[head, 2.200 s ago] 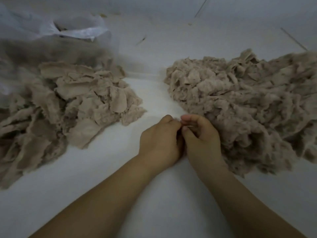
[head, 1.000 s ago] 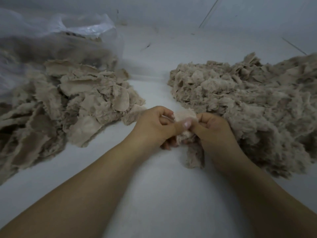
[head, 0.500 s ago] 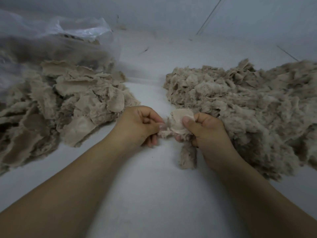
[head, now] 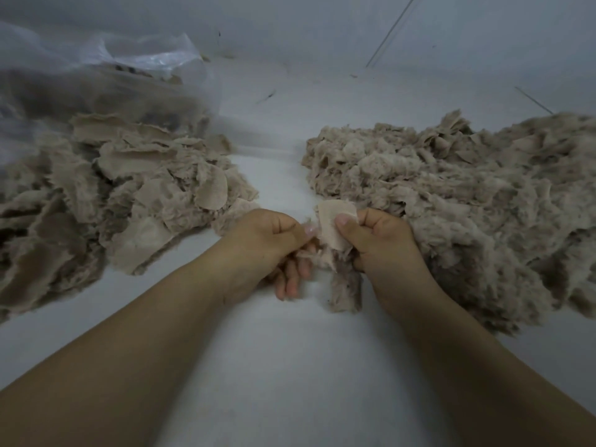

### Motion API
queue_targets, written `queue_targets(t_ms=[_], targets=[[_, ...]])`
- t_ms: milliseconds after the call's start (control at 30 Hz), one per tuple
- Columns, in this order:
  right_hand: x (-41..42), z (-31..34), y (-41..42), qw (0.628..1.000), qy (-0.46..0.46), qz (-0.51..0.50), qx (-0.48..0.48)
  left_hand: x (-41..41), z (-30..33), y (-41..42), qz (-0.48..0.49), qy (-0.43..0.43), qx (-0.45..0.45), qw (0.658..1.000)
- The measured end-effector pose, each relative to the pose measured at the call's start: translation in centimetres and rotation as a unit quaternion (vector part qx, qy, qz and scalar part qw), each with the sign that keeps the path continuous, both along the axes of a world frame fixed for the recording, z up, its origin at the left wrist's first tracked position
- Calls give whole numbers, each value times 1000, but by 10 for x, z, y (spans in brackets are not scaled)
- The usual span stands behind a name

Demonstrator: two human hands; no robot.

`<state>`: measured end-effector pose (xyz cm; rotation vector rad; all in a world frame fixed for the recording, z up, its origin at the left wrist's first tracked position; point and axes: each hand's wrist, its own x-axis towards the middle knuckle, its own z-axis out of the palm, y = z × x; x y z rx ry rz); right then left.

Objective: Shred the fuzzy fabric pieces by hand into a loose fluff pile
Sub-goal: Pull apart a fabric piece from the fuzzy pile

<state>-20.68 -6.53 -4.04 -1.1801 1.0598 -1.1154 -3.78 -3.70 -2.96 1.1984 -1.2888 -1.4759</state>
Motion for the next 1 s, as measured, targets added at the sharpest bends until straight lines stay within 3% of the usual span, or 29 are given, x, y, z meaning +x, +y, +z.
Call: queue_targets(t_ms=[133,233,367,467,567,700,833,1000], targets=[[0,-1,1,1000,29,-5,-11,-6,-3,1,-14,-92,-27,995],[0,-1,0,1000,18,-9,-7,-1,-5,-1,-20,-86,-27,996],[0,3,1,1000,-26,-13,2,11,-1,2,-128,-154,-43,979],[0,4,0,998,-55,-23,16,8,-8,-1,-11,-186,-123,975],[1,4,-1,998,-46,-35,15,3,-15,-10,80,-323,-296,895],[1,5,-1,998,-42,-40,19,4,-10,-5,13,-307,-253,917],[3,5,-1,998,-46,-38,16,15,0,7,-63,-187,-181,963],[4,4,0,999,-19,-33,-9,-14,-3,-5,109,-118,-133,978]])
